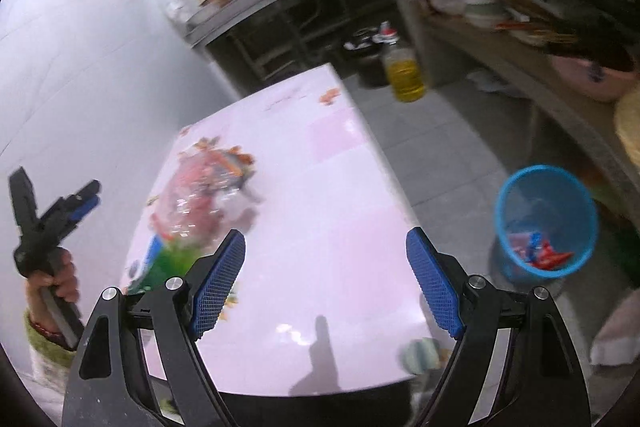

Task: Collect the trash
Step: 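Move both tools back toward the table, then grasp the white medicine box with the left gripper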

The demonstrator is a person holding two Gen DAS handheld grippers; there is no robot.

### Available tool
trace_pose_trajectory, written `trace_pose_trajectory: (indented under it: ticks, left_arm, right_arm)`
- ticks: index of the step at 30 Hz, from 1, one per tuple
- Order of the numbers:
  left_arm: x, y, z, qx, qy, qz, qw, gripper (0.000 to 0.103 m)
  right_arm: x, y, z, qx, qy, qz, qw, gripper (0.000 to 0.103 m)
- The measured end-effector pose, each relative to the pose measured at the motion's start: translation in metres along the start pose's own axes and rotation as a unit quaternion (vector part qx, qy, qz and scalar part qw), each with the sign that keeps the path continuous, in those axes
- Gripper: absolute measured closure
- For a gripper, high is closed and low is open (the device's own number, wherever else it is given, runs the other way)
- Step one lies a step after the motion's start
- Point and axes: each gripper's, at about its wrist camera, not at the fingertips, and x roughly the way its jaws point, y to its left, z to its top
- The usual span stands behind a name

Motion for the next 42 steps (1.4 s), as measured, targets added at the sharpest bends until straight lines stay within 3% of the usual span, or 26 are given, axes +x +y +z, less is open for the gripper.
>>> trace_pose_trajectory:
  ticks: [5, 9, 12, 17, 21, 26, 34, 37, 42]
  left_arm:
    - [0.019, 0.036, 0.007, -0.031, 0.027, -0.011, 0.9991, 0.03]
    - [0.06, 0.059, 0.032, -0.064, 0.067, -0.029, 0.9953, 0.022]
    - [0.1, 0.071, 0.057, -0.083, 0.098, -0.017, 0.9916, 0.018]
    - [0.184, 0.086, 0.09, -0.092, 0.167, 0.063, 0.9797, 0.018]
    - [0.229, 0.103, 0.096, -0.12, 0.216, 0.066, 0.9667, 0.018]
    - [0.251, 0.121, 0.086, -0.169, 0.237, 0.057, 0.9549, 0.018]
    - [0.252, 0.111, 0.079, -0.107, 0.228, 0.086, 0.964, 0.019]
    - [0.251, 0.108, 0.079, -0.098, 0.223, 0.088, 0.966, 0.026]
    - [0.243, 0.108, 0.072, -0.084, 0.205, 0.096, 0.9703, 0.029]
  right_arm:
    - [0.02, 0.032, -0.001, -0.024, 0.024, 0.018, 0.999, 0.024]
    - [0.031, 0.046, -0.003, -0.038, 0.038, 0.028, 0.998, 0.024]
    - [0.038, 0.057, -0.001, -0.042, 0.043, 0.036, 0.998, 0.024]
    - [0.043, 0.07, -0.001, -0.057, 0.051, 0.042, 0.996, 0.024]
    - [0.049, 0.077, 0.002, -0.064, 0.057, 0.038, 0.996, 0.024]
    - [0.06, 0.076, 0.004, -0.059, 0.068, 0.036, 0.995, 0.024]
    - [0.071, 0.077, 0.006, -0.05, 0.077, 0.044, 0.995, 0.024]
    - [0.072, 0.079, 0.009, -0.046, 0.079, 0.05, 0.995, 0.024]
    - [0.077, 0.087, 0.017, -0.035, 0.084, 0.075, 0.993, 0.024]
